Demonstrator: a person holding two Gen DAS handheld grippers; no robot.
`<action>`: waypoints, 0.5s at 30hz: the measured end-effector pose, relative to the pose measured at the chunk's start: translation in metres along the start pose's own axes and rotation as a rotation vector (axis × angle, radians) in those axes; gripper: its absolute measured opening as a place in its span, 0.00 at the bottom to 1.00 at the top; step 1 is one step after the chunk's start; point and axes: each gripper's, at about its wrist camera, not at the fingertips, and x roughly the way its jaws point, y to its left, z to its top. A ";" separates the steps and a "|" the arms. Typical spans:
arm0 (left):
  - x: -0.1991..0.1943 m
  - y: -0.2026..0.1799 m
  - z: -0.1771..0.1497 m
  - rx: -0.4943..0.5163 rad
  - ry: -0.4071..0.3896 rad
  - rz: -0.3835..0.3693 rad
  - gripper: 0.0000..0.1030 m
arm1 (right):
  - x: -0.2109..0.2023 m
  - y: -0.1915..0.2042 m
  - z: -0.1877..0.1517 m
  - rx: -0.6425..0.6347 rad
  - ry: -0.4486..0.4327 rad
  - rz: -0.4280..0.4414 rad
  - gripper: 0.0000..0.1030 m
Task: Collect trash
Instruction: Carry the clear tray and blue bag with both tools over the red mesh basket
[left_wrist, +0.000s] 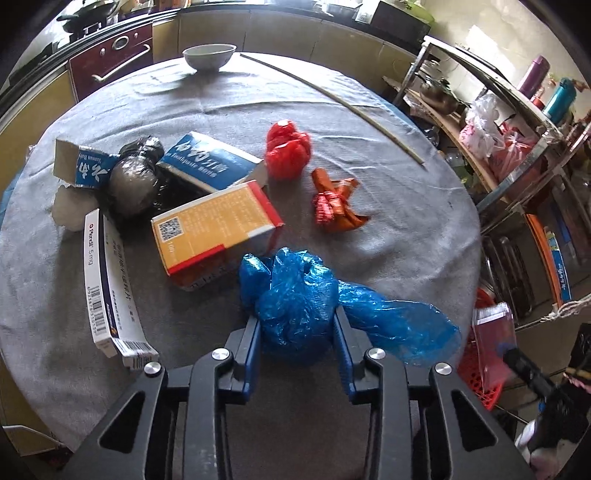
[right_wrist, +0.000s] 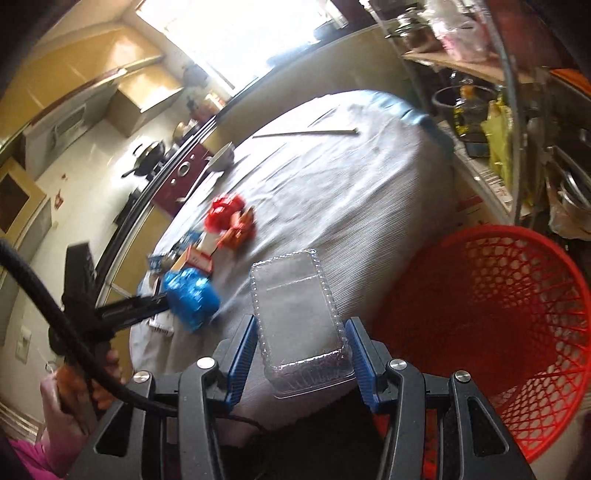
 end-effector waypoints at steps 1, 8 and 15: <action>-0.005 -0.005 -0.001 0.012 -0.008 -0.008 0.36 | -0.004 -0.005 0.002 0.008 -0.013 -0.007 0.51; -0.024 -0.070 -0.003 0.183 -0.029 -0.094 0.36 | -0.037 -0.043 0.011 0.081 -0.091 -0.074 0.51; 0.004 -0.158 -0.025 0.413 0.069 -0.183 0.36 | -0.070 -0.101 0.002 0.221 -0.125 -0.154 0.51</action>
